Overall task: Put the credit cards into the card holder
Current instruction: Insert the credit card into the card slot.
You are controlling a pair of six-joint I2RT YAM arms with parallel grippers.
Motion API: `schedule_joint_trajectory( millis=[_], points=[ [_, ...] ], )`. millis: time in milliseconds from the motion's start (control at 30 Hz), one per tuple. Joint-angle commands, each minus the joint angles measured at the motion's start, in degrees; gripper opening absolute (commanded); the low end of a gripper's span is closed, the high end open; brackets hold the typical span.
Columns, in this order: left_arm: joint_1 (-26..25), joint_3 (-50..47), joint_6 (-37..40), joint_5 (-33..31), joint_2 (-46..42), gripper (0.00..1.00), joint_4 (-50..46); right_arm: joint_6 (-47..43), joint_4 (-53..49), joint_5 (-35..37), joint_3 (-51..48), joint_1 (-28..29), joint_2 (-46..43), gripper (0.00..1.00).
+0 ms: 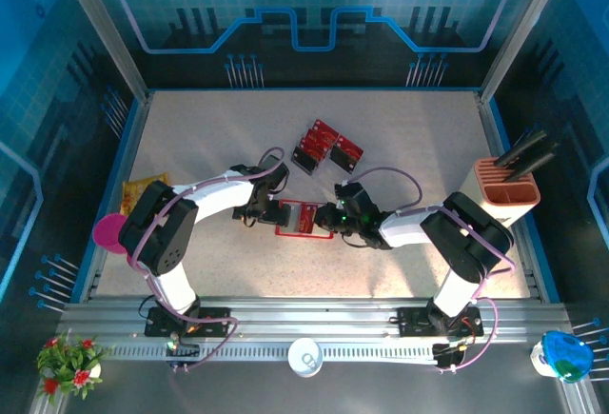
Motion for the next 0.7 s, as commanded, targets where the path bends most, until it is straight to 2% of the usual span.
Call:
schedule_joint_trajectory(
  millis=[0, 600, 667],
  points=[
    [-0.4, -0.9, 0.1, -0.5, 1.4, 0.99, -2.1, 0.5, -2.3, -0.1, -0.2, 1.2, 0.6, 0.00],
    [-0.4, -1.1, -0.3, -0.2, 0.8, 0.99, -1.8, -0.7, -7.5, -4.8, 8.6, 2.2, 8.2, 0.00],
    [-0.4, -0.7, -0.5, 0.0, 0.6, 0.99, -2.0, -1.6, -9.8, -6.1, 10.3, 2.5, 8.9, 0.07]
  ],
)
